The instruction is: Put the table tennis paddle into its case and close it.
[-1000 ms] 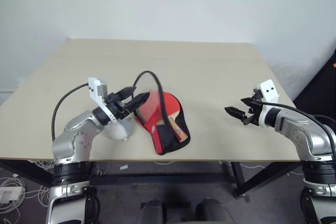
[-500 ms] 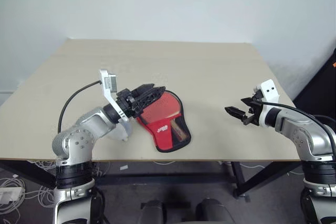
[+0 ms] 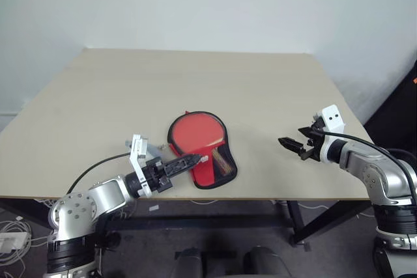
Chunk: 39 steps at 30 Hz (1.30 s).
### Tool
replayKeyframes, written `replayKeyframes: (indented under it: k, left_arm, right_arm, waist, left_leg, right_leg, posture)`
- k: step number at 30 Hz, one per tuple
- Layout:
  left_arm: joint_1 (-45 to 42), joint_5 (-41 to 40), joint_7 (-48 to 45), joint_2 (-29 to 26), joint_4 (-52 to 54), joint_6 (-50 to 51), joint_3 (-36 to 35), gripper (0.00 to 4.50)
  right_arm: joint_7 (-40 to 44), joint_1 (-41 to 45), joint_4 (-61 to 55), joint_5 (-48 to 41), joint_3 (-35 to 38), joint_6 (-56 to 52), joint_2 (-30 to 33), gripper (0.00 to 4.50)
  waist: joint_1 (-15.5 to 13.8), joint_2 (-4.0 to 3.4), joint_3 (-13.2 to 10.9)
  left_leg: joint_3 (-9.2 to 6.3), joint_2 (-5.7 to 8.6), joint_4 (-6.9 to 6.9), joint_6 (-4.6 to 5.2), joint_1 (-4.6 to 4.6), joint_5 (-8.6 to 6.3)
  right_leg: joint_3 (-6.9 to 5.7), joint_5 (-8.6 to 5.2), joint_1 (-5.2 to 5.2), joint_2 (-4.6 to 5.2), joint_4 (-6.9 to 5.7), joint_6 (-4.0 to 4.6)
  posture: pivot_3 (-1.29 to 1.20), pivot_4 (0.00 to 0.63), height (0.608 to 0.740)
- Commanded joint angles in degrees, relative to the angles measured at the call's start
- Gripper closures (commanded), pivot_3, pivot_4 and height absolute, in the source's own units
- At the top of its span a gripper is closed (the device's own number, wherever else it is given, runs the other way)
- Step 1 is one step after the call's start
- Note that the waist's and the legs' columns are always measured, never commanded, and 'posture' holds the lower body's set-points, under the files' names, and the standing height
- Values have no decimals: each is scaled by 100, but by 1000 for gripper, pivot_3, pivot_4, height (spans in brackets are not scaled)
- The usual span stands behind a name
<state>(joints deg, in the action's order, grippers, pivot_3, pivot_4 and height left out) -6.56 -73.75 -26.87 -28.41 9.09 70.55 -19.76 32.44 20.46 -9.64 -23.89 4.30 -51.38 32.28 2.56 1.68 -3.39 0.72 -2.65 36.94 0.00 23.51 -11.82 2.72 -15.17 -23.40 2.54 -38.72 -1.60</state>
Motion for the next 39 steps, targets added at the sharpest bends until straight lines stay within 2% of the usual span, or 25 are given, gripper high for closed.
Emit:
replayKeyframes:
  k: [1, 7, 11, 20, 27, 32, 39]
  left_arm:
    - [49, -303, 132, -200, -24, 152, -242, 0]
    - [201, -701, 452, -415, -293, 467, -361, 0]
    - [396, -673, 513, -429, -495, 580, -316, 0]
    - [447, -204, 474, 65, -794, 220, -34, 0]
    - [298, 168, 474, 382, -1137, -50, 7, 0]
    - [109, 333, 657, 705, -1362, -171, 67, 0]
    - [-159, 672, 1039, 1120, -1518, -137, 207, 0]
  right_arm:
    - [-77, -27, -285, -114, 186, -5, -35, 29]
    - [-178, -144, -388, -177, 194, -49, -79, 29]
    - [-218, -151, -423, -190, 199, -77, -110, 29]
    - [-231, -154, -561, -260, 163, -117, -163, 29]
    - [664, -444, -1017, -430, -39, 175, 439, 29]
    - [1855, -719, -1412, -548, -159, 864, 1097, 29]
    - [1904, -568, -1068, -334, -331, 1172, 1133, 29]
  waist:
    - [1, 0, 0]
    - [0, -1, 0]
    - [2, -1, 0]
    - [-3, -9, 7]
    - [-14, -66, 45]
    - [-15, -79, 64]
    - [-49, -81, 77]
  left_leg:
    - [0, 0, 0, 0, 0, 0]
    - [1, 0, 0, 0, 0, 0]
    - [2, 0, -1, -1, 0, -1]
    - [4, 1, -1, -1, 1, -1]
    - [3, 20, 0, 7, -2, 1]
    - [2, 19, 1, 8, -13, 2]
    - [0, 33, 4, 12, -40, -1]
  right_leg:
    - [0, 0, 0, 0, 0, 0]
    - [0, 0, -2, 1, 1, 1]
    - [1, 0, -3, 1, 2, 1]
    - [1, 0, -2, 3, 5, 2]
    - [-2, -3, 8, 20, 9, 1]
    - [-2, -7, 14, 20, 9, 9]
    - [-3, -11, 50, 30, 18, 0]
  posture:
    - [0, 0, 740]
    - [0, 0, 740]
    - [0, 0, 740]
    - [0, 0, 740]
    - [0, 0, 740]
    - [0, 0, 740]
    - [0, 0, 740]
